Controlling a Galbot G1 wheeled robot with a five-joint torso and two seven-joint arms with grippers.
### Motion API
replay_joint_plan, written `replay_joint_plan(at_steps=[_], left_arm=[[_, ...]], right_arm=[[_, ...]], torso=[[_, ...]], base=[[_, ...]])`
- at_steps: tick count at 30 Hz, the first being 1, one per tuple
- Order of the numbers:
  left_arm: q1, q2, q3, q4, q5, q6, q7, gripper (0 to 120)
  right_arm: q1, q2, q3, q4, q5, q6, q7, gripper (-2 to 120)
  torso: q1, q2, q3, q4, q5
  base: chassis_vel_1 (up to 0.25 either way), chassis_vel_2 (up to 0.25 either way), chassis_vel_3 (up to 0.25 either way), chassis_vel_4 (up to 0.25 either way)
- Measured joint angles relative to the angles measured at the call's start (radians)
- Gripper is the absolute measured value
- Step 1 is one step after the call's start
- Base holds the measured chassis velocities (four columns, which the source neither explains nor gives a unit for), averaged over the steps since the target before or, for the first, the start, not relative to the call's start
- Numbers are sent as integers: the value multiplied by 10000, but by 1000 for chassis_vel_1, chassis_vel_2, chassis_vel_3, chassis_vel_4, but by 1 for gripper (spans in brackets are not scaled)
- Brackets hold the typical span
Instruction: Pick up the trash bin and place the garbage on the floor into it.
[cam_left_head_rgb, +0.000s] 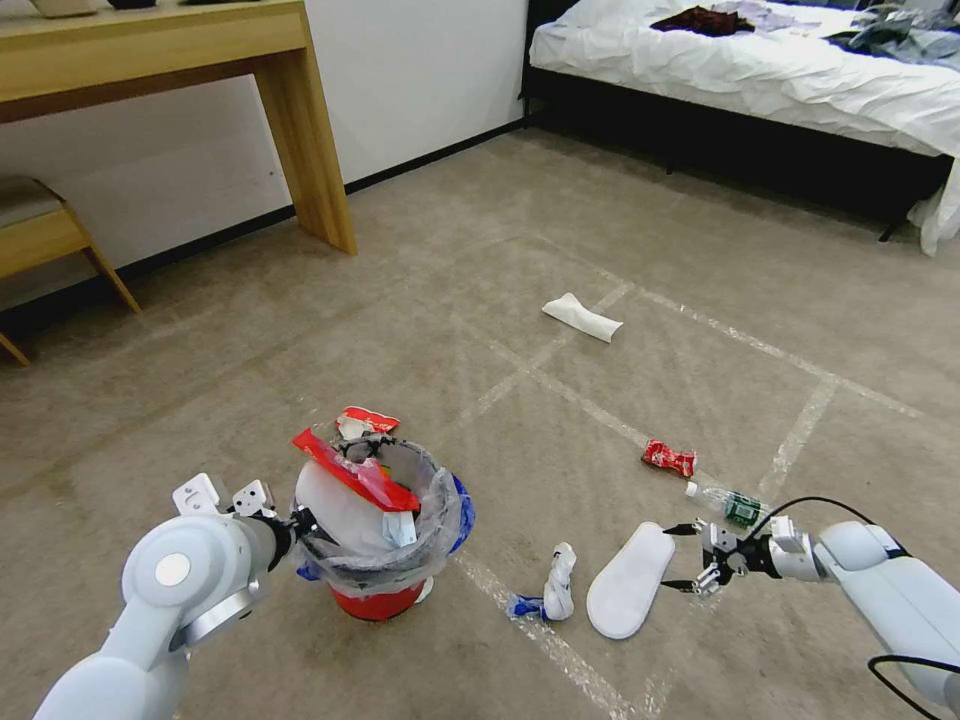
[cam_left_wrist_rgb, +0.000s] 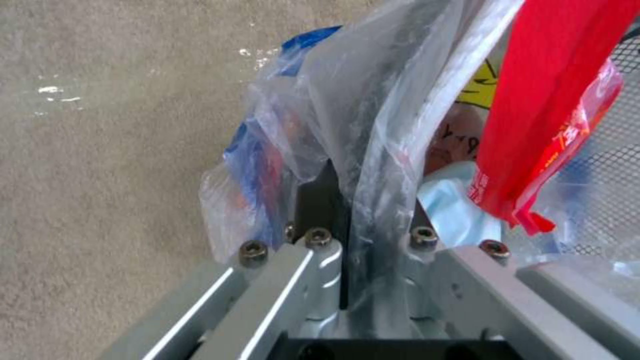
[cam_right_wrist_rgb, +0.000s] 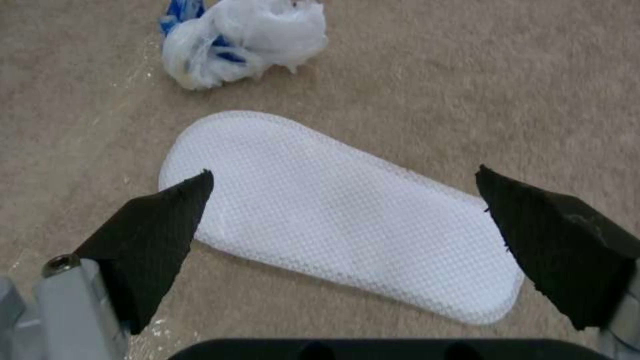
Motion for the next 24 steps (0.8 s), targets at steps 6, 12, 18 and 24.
replay_joint_plan(at_steps=[6, 12, 18, 24], left_arm=[[-21, -64, 19, 22, 25, -1, 0, 4], [94, -126, 17, -1, 119, 0, 0, 4], [131, -130, -32, -88, 133, -9, 1, 4], [216, -194, -92, -127, 201, -9, 0, 4]], right_arm=[[178, -19, -37, -165, -307, 73, -353, 100], [942, 165, -23, -343, -2304, 905, -1237, 100], [1601, 474, -239, -113, -5088, 1725, -1646, 100], [2125, 793, -902, 43, -6241, 2063, -1563, 100]], torso=[[1, 0, 1, 0, 1], [1, 0, 1, 4, -2], [1, 0, 2, 0, -1], [1, -1, 2, 3, -1]], base=[[0, 0, 0, 0], [0, 0, 0, 0], [0, 0, 0, 0], [0, 0, 0, 0]])
